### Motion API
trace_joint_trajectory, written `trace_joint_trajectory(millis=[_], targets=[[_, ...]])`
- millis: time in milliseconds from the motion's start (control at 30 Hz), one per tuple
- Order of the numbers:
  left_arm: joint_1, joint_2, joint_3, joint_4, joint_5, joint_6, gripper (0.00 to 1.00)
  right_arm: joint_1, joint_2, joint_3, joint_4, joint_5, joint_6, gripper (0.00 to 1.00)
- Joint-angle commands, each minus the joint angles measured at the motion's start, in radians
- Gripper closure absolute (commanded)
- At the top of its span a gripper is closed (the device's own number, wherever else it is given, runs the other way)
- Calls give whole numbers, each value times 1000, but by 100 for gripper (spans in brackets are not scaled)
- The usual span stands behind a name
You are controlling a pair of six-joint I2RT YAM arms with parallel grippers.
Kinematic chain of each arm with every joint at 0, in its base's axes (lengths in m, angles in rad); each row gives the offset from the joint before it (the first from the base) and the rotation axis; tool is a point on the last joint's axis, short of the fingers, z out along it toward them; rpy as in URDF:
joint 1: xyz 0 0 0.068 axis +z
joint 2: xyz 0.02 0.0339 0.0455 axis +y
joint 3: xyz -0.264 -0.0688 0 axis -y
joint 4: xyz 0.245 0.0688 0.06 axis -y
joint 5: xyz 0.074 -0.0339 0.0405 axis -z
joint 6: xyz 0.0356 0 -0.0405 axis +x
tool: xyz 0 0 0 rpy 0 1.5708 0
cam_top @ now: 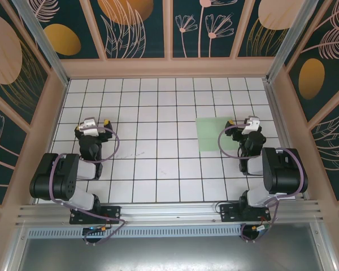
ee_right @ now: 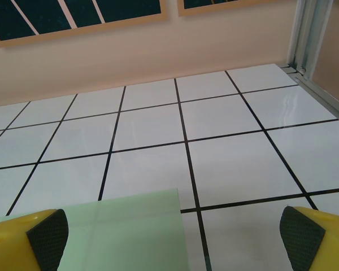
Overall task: Fold a paper plane with a square sheet of paper (pick it up from the middle)
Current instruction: Move the square sheet of paper to the center of the table.
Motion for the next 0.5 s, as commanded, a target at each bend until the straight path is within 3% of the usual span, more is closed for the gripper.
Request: trace_joint_trajectory(millis=[0,467], targets=[[7,1,5,24,1,-11,1,-9,4,5,25,-19,-13,1],[8,3,13,12,8,-15,1,-9,4,4,23,-20,-12,1]])
